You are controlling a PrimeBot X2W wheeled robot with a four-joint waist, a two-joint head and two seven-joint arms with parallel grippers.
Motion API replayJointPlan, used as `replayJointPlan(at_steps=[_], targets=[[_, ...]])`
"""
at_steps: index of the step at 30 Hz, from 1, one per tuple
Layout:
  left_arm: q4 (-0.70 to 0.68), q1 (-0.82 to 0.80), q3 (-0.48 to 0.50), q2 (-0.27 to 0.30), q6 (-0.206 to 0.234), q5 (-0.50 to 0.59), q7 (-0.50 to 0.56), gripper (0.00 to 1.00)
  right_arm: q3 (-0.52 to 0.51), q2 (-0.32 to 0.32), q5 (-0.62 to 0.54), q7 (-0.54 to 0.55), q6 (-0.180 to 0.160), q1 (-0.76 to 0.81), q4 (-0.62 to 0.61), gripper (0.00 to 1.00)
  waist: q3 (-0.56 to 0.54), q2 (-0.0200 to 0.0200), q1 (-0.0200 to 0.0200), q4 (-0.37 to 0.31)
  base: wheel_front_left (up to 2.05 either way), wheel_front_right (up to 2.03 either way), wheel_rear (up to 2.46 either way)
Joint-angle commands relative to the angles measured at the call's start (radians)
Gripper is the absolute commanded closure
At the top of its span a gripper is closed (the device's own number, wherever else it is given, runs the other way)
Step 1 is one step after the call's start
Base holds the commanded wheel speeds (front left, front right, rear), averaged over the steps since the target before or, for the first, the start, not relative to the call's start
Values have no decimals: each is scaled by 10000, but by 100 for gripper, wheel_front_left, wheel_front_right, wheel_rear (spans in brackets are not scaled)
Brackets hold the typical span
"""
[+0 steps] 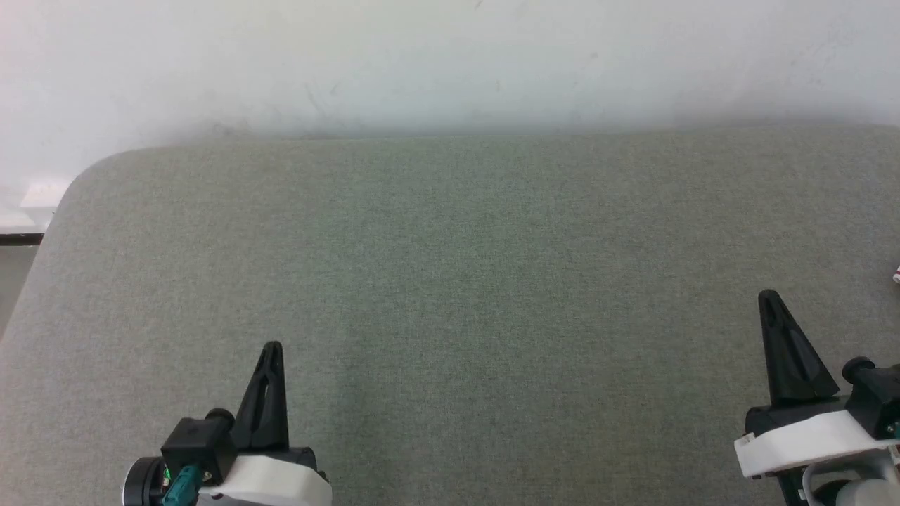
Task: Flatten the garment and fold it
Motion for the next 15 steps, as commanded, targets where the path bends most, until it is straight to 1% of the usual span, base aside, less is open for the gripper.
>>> replayJointPlan(at_steps=[1,15], targets=[[-19,-107,29,-2,-18,122,47,100,44,57,-114,47,-3,-37,-21,100,-8,0,-1,0,0,0,0],[-34,-199,73,-3,-42,291,332,100,115,156,-290,333,-6,-65,-38,100,-91,0,-1,-4,0,0,0]])
